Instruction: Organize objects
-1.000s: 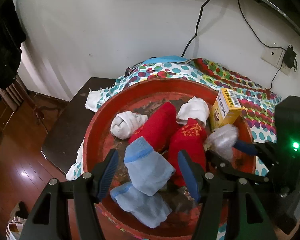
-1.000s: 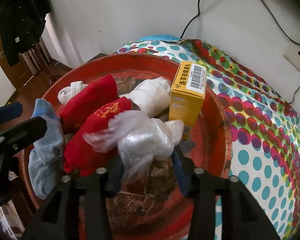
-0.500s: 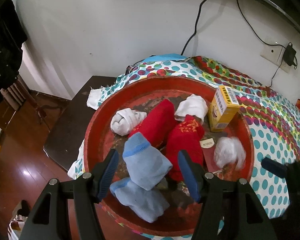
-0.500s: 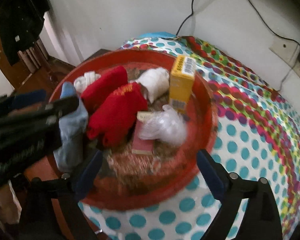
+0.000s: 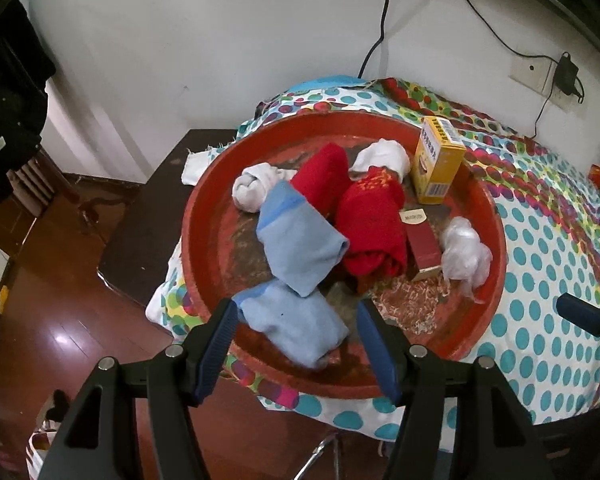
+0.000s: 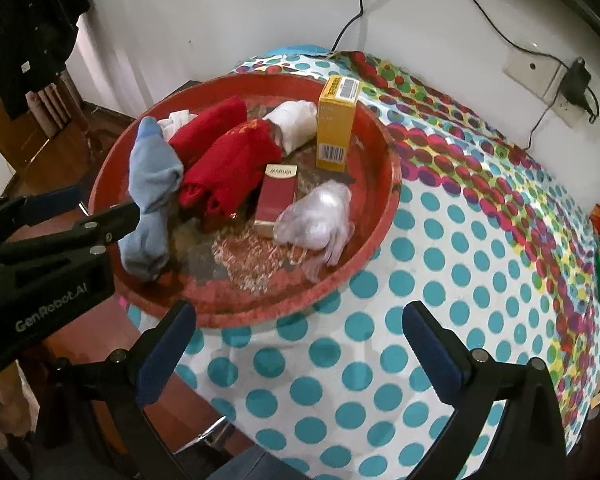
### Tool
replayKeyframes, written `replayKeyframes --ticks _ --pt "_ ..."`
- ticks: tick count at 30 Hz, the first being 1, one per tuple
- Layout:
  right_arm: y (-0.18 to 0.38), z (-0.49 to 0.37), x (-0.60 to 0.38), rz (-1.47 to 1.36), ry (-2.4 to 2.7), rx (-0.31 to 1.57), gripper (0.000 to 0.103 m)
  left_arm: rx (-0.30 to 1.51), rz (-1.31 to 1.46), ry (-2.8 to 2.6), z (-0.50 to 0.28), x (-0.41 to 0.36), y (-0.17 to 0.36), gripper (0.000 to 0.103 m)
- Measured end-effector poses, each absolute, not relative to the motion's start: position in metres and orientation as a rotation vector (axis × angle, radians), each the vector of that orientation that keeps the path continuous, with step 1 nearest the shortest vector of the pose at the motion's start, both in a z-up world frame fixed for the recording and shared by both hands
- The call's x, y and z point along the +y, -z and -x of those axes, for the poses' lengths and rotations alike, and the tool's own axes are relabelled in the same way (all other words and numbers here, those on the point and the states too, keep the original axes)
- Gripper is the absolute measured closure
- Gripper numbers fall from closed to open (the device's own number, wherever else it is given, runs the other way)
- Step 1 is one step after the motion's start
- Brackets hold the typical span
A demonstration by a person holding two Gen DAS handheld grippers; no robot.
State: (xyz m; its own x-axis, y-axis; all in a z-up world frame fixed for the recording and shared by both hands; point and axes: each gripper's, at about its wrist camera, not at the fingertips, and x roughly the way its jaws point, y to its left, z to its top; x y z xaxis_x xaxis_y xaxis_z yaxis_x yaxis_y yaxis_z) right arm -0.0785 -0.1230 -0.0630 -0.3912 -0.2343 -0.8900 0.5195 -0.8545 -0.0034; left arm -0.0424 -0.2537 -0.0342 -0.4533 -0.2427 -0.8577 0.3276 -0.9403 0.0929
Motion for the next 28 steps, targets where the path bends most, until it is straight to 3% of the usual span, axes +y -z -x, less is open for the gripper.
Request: replayKeyframes --ticks 28 --pt "0.061 0.067 -0.125 -1.372 2.275 0.426 0.001 0.148 -1.403 2.487 0.039 -0.244 0.026 0.04"
